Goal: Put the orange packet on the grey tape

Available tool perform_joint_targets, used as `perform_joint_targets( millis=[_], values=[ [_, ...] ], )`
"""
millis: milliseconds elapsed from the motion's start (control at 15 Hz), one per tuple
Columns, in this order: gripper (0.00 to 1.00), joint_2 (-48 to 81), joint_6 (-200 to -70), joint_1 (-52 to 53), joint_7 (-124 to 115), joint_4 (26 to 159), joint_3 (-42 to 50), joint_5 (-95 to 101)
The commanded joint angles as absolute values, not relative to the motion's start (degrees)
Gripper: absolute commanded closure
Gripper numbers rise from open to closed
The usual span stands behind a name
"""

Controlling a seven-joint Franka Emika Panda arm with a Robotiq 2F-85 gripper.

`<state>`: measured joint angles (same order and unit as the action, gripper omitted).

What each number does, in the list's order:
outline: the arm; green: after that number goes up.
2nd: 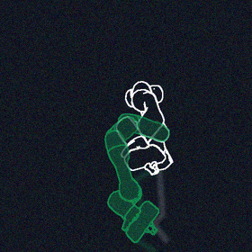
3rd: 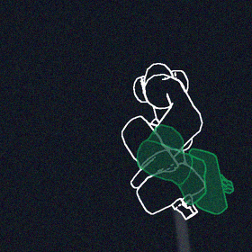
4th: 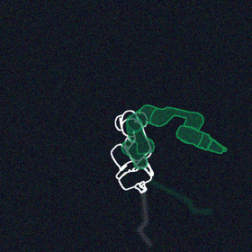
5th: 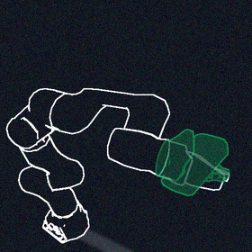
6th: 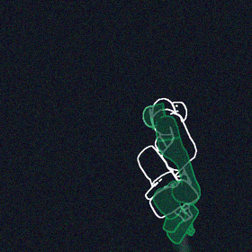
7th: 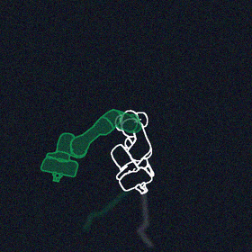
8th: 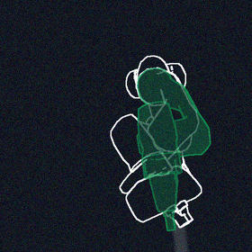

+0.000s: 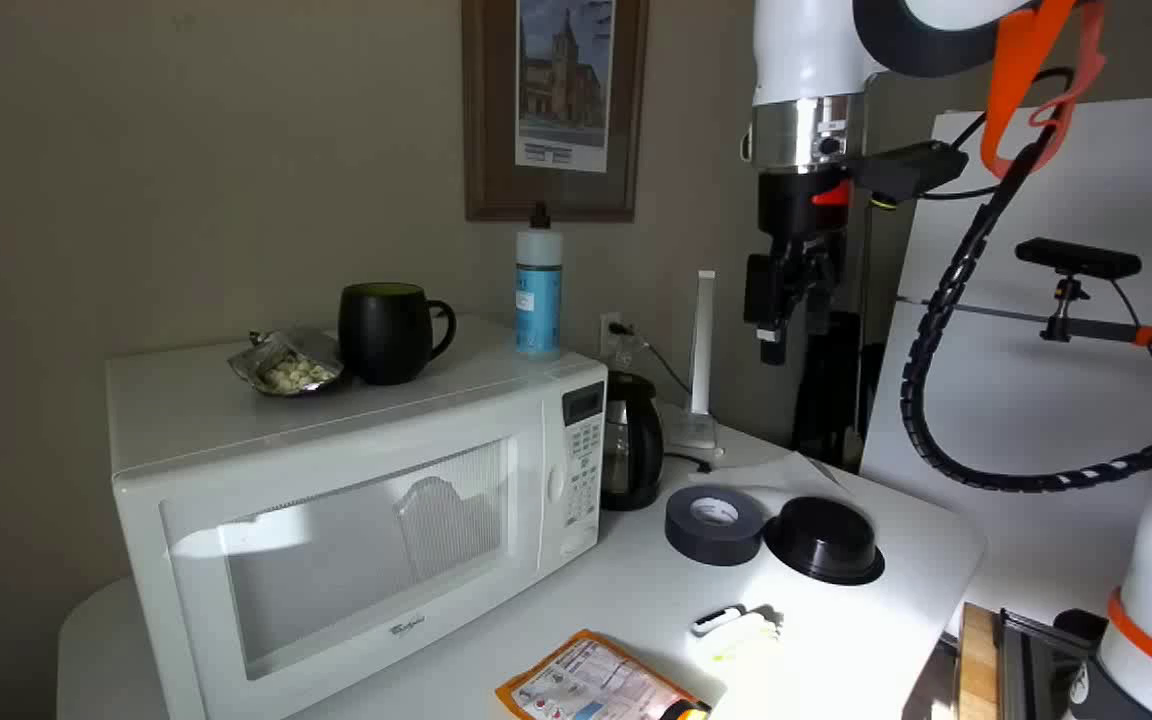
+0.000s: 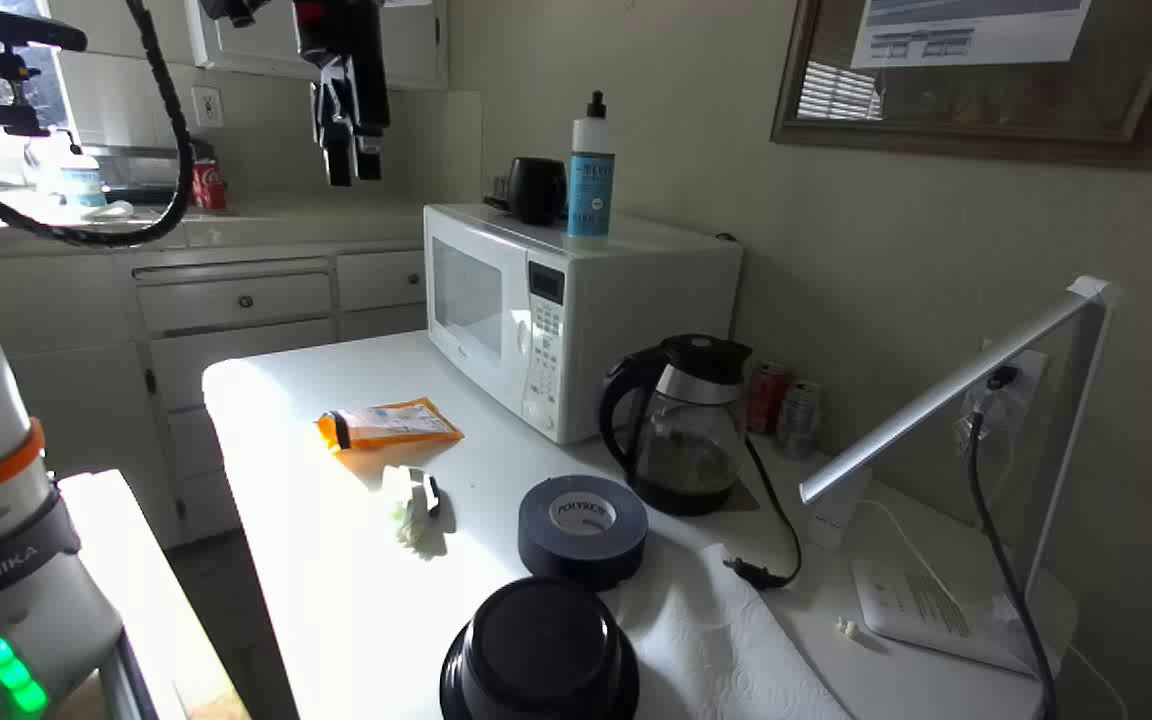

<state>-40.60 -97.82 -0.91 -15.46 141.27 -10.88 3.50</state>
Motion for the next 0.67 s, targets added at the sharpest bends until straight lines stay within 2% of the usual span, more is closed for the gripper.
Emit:
perform_joint_targets(
  millis=[0,600],
  values=[
    [0.0,-40.44,-97.66,-0.06,-15.89,141.13,-10.24,3.9],
    [0.0,-40.44,-97.66,-0.06,-15.89,141.13,-10.24,3.9]
  ],
)
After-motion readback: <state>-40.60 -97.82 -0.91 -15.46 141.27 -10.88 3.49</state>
